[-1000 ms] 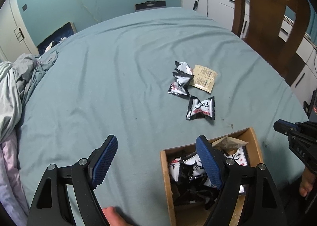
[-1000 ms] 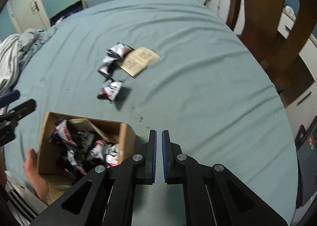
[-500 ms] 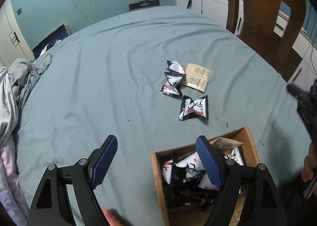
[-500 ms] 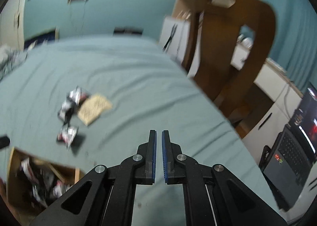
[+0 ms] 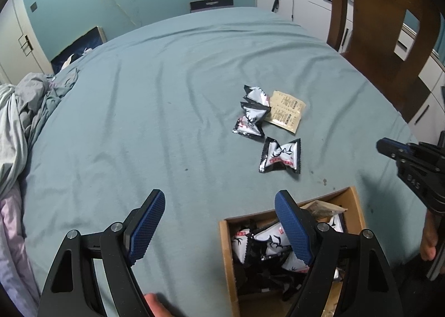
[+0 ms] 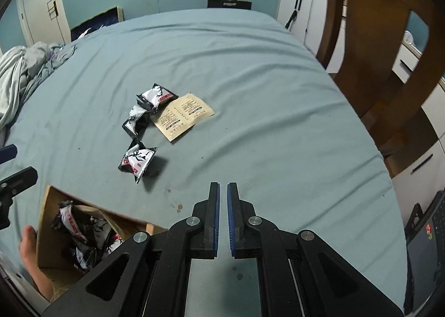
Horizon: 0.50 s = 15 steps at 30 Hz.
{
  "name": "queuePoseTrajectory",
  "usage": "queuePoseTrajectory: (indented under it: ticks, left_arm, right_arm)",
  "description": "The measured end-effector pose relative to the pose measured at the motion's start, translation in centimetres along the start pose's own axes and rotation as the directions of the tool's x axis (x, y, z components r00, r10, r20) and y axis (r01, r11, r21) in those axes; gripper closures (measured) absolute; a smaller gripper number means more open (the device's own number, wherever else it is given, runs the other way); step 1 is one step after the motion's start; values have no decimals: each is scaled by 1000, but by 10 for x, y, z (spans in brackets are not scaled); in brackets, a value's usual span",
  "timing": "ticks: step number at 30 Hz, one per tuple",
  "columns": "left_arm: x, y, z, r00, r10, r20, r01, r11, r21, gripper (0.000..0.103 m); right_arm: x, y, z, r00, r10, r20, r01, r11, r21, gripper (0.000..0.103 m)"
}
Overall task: Organize snacks
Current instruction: 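Move the right tool back toward the remaining pile, then grasp a white deer-print packet with the right tool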
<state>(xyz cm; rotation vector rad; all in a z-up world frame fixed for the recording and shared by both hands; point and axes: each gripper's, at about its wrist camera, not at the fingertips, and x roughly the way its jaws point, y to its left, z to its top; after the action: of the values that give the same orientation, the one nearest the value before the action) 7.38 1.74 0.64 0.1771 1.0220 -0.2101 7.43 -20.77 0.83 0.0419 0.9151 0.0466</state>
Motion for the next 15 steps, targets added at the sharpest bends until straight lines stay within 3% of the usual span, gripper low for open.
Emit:
queuePoseTrajectory:
  ticks: [7,9,10,11,13,15]
  left_arm:
    - [10,2,6,1000,12,-10,-13,1000,-17,21]
    - [14,5,9,1000,15,-17,-15,1000,-27,21]
    - [16,6,11,1000,15,-20,-16,999,-34,21]
    - [17,7,12,1000,14,-22,-15,999,-37,21]
    - [21,10,15,1000,15,-26,-16,999,-44,21]
    - [24,12,17,999,18,-30,-19,999,-49,21]
  right_arm:
    - [36,-6,26,997,48,-57,-45,998,46,99]
    - [46,-7,33,995,83,-51,-82,996,34,94]
    - [52,-4,36,994,93,-53,-93,996,16,82]
    - [57,-2,37,993,104,-56,-105,994,-2,61]
    - [67,7,41,988,137,-67,-140,989,-39,32]
    - [77,17,47,979,185,-85,-191,979,-69,31]
